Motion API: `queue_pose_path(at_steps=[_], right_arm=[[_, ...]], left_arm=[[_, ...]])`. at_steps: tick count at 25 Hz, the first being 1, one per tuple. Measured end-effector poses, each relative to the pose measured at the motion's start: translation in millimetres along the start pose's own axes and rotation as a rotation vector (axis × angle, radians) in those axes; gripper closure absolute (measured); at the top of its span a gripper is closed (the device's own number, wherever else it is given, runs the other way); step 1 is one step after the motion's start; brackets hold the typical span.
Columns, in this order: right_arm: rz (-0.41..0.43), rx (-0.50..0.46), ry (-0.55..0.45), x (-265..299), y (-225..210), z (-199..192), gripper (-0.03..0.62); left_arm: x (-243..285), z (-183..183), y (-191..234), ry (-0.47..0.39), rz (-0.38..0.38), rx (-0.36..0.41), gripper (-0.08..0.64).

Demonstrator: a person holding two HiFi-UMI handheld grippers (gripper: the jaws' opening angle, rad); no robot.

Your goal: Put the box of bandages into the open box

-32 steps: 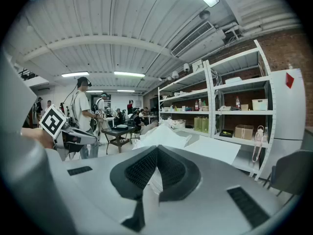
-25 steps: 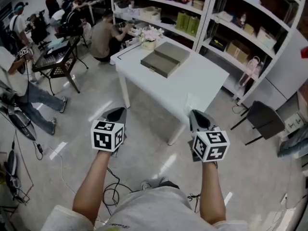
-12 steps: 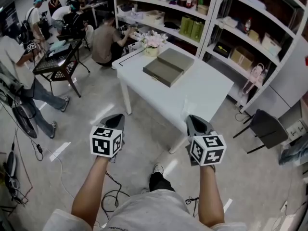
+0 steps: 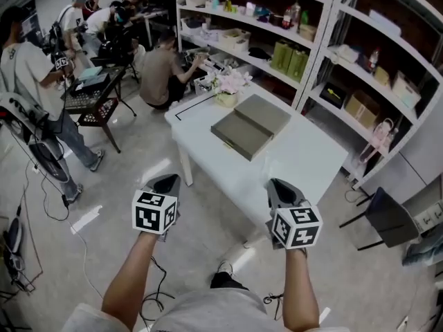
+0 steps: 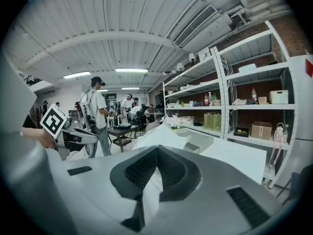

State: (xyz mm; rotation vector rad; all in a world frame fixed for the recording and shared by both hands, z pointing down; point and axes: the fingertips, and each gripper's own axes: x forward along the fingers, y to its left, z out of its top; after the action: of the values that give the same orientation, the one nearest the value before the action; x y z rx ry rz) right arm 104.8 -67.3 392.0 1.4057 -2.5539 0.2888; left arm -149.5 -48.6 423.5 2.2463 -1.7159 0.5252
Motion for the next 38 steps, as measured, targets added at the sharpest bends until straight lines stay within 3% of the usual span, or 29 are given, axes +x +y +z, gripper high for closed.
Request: queue_pose_path(at_steps=[14, 30, 38], right_arm=[[0.105, -0.032, -0.025, 89, -45, 49, 0.586], [0.166, -0.053, -0.022, 130, -66, 58, 0.586], [0.175, -0.085, 0.003, 153, -66, 57, 0.586]], left_arm=[[74, 53, 18, -0.010, 0.054, -0.010, 0.555], [111, 67, 17, -0.004, 0.089, -0.014, 0.555], [134, 67, 22, -0.002, 0.064, -0.010, 0.555]])
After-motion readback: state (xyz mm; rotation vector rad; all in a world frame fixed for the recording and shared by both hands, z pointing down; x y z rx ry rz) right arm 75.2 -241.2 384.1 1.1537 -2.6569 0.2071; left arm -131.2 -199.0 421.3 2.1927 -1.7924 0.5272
